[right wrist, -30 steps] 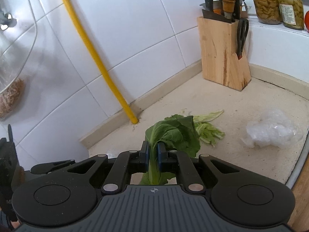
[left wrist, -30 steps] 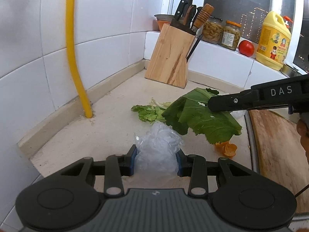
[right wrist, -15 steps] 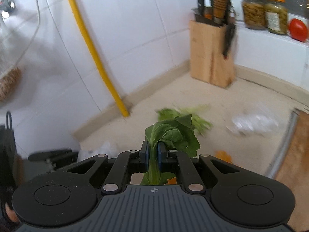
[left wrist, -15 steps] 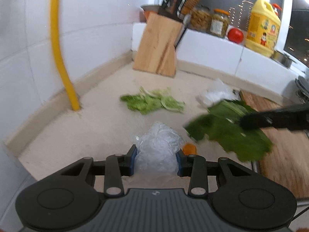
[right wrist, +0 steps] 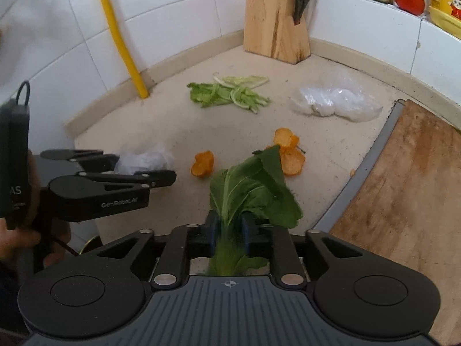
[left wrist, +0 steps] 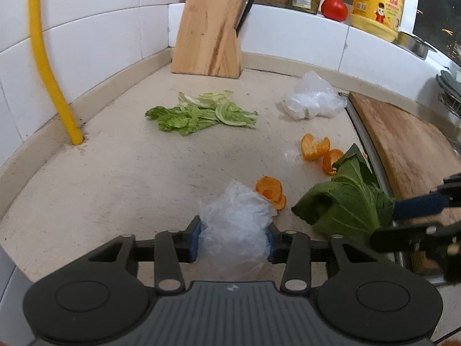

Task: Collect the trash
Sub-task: 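Lift the bag with the left tool while the right tool lifts the leaf, then carry the clear bag with the left tool while the right tool carries the leaf to the bin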

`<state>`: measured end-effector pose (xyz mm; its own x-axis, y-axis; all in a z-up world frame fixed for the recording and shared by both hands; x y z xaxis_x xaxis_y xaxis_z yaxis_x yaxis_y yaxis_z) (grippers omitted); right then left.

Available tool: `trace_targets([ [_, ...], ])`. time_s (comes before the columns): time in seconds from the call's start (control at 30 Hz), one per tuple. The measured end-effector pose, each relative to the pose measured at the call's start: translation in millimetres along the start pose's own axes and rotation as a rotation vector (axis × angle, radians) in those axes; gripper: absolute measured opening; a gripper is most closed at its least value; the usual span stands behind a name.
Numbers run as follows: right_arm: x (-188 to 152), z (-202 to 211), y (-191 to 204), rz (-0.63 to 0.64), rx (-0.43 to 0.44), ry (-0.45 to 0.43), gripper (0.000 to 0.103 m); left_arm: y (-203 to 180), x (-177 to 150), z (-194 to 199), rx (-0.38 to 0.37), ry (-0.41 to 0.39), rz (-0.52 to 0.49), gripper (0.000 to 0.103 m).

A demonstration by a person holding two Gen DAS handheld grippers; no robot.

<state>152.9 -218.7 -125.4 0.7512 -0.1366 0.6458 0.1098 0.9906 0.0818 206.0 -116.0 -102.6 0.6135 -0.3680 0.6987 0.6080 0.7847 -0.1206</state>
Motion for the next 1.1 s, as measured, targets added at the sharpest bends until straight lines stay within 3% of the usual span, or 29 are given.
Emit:
trace_targets([
  [0.07, -2, -2, 0, 0.008, -0.006, 0.009, 0.061, 0, -1, -1, 0.0, 0.005, -0.002, 0.044],
  [0.13, -2, -4, 0, 0.028, -0.016, 0.008, 0.073, 1, -1, -2, 0.002, 0.004, 0.0, 0.052],
  [0.27, 1, -6, 1, 0.044, -0.001, -0.001, 0.081, 0, -1, -3, 0.017, -0.002, -0.006, 0.057],
  [0.37, 3, -13, 0, 0.036, 0.003, 0.001, 0.083, -1, 0, -4, 0.027, -0.006, -0.01, 0.064],
  [0.77, -3, -36, -7, -0.021, 0.023, 0.032, 0.083, -1, -3, -10, 0.019, -0.046, 0.006, 0.064],
  [1.1, -12, -36, -5, 0.013, -0.031, -0.058, 0.076, -10, -6, -12, 0.054, -0.066, -0.028, 0.064],
])
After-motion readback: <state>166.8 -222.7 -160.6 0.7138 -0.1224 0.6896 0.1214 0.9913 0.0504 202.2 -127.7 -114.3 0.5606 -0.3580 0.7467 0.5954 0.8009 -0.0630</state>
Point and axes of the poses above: each gripper's, at about its wrist camera, not at the fingertips, and z roughly against the way its jaws point, y to its left, x to its top, the point moved 6 cm from there along -z, roughly the way its jaws point, and after that the axes turned 2 degrees about -x, right-handed, at the moved point
